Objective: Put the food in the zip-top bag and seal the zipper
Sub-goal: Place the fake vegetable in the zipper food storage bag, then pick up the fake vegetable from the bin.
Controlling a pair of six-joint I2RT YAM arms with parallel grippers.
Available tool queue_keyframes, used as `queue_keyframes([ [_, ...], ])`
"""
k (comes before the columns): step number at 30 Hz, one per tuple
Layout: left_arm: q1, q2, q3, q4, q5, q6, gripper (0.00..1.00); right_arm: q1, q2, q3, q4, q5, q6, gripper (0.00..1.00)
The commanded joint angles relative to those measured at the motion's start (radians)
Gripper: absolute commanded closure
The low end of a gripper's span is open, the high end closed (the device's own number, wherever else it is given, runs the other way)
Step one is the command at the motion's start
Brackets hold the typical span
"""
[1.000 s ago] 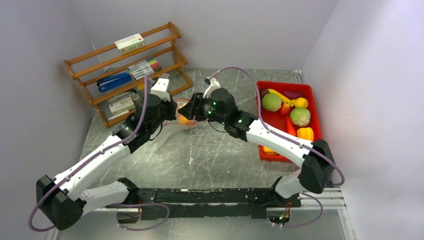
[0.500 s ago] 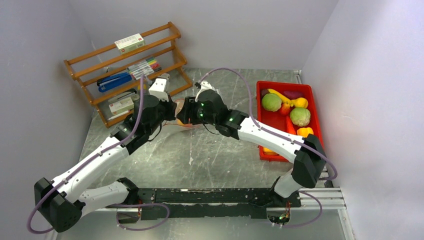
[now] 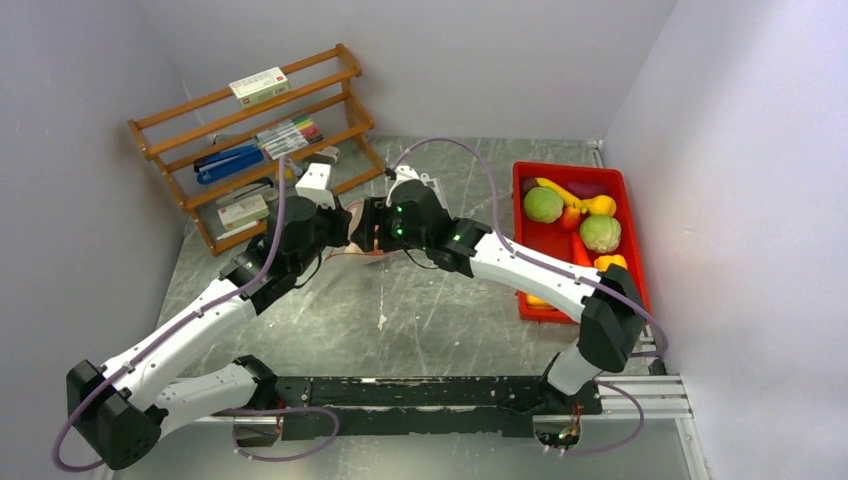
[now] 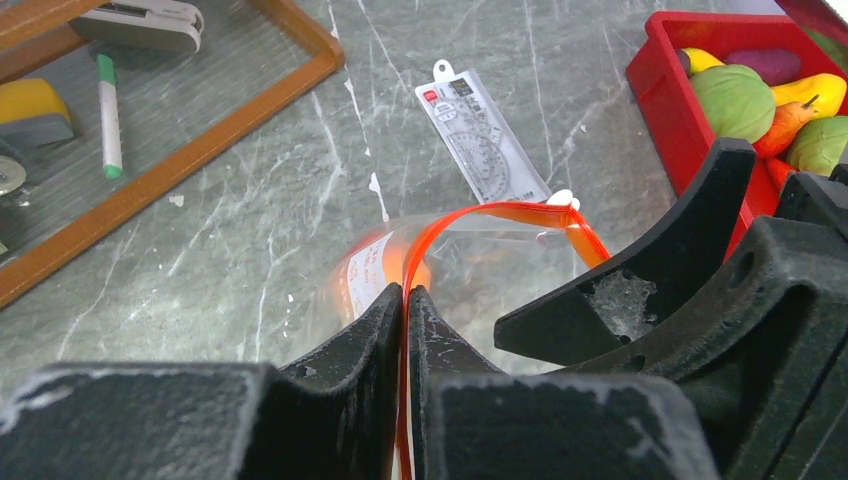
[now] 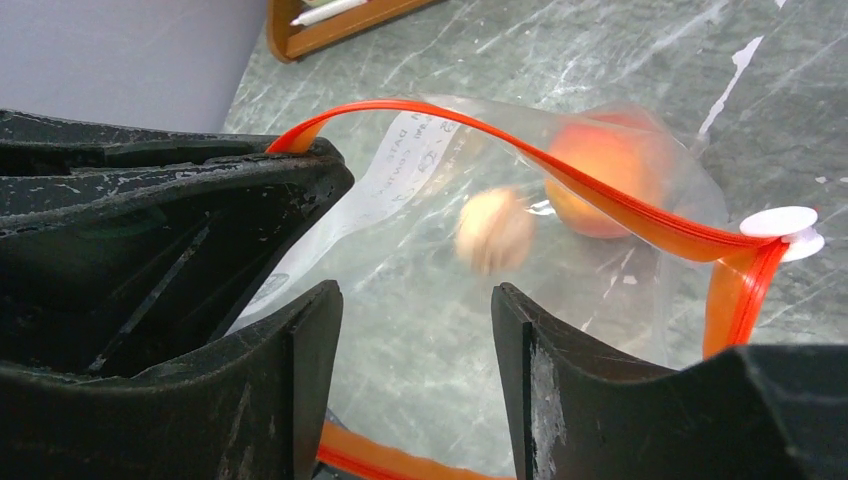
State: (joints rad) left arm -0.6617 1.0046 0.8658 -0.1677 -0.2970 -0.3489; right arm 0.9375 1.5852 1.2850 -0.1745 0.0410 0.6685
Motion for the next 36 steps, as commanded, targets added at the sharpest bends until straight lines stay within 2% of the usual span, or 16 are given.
queue_keyframes([
  [1,0.005,-0.017,0.005,0.025,-0.019,-0.009,0.93,0.002,-0.015,0.030,-0.014,0.002,-0.022,0.42],
  [14,0.004,-0.002,-0.003,0.009,-0.019,-0.009,0.93,-0.038,-0.128,0.012,-0.023,-0.035,-0.115,0.41],
  [19,0.004,0.012,0.010,-0.014,-0.029,-0.009,0.93,-0.101,-0.184,0.063,-0.110,0.010,-0.179,0.41],
  [23,0.004,0.011,0.022,-0.012,-0.023,-0.001,0.93,-0.184,-0.225,0.078,-0.150,0.010,-0.234,0.41],
  [28,0.004,-0.008,0.023,-0.024,-0.008,0.004,0.93,-0.285,-0.236,0.066,-0.192,0.144,-0.296,0.41],
  [36,0.004,-0.012,0.030,-0.045,0.046,-0.003,0.93,-0.514,-0.197,0.021,-0.185,0.248,-0.344,0.42],
])
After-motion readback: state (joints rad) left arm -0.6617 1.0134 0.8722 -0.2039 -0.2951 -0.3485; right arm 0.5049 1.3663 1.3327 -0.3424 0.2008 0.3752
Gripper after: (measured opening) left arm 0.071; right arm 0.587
